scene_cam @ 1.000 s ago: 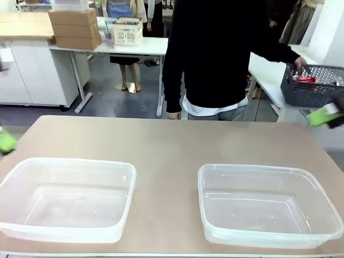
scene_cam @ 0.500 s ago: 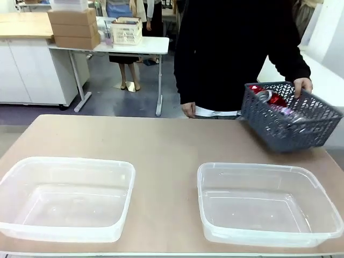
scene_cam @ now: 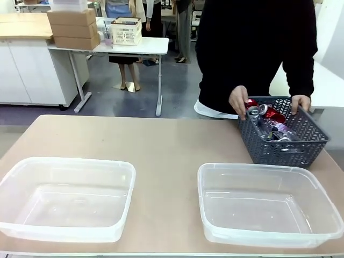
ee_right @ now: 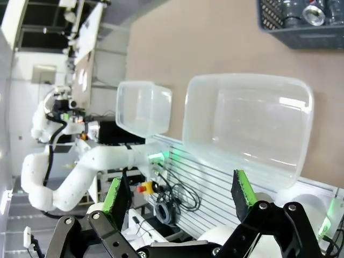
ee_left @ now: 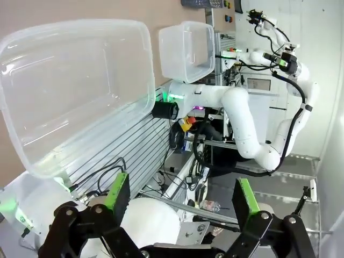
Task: Sort the waste into each basket.
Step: Pick up the Organizing box on the left side of the table and lift it.
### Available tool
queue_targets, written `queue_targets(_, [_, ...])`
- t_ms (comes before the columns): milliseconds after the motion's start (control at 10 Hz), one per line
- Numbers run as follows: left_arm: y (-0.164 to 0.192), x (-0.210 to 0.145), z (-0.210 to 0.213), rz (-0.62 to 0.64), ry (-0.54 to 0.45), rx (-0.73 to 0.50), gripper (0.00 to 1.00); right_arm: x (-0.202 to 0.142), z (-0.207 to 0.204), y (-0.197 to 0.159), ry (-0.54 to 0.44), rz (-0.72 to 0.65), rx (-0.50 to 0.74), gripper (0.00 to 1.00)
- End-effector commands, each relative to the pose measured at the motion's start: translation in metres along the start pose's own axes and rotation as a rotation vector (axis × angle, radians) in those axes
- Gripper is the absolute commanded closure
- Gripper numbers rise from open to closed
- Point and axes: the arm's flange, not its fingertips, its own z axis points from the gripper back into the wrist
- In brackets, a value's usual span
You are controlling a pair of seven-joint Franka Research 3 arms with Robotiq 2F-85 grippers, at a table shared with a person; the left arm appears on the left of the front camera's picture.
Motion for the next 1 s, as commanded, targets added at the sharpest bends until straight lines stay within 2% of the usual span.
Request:
queue_targets(0, [0.002, -0.003, 0.006, -0.021, -0.015, -0.024, 0.00, -0.001, 0.005, -0.005, -0.013, 0.014, 0.022, 0.00])
queue_targets(400, [0.002, -0.003, 0.004, 0.004, -0.015, -0.001, 0.00, -0.002, 0.004, -0.004, -0.014, -0.011, -0.004, 0.00])
queue_targets(500, [-0.001, 0.004, 0.004, 0.036, 0.006, 0.241, 0.00, 0.012, -0.029, 0.039, 0.044, 0.043, -0.105, 0.00])
queue_targets(700, [-0.014, 0.004, 0.018, -0.001, 0.049, 0.572, 0.00, 0.032, -0.129, 0.141, 0.182, 0.184, -0.195, 0.00])
queue_targets(800, [-0.016, 0.004, 0.016, 0.019, 0.010, 0.703, 0.00, 0.028, -0.177, 0.180, 0.245, 0.222, -0.214, 0.00])
queue_targets(900, [-0.017, 0.003, 0.007, 0.003, 0.004, 0.707, 0.00, 0.016, -0.225, 0.213, 0.314, 0.243, -0.255, 0.00])
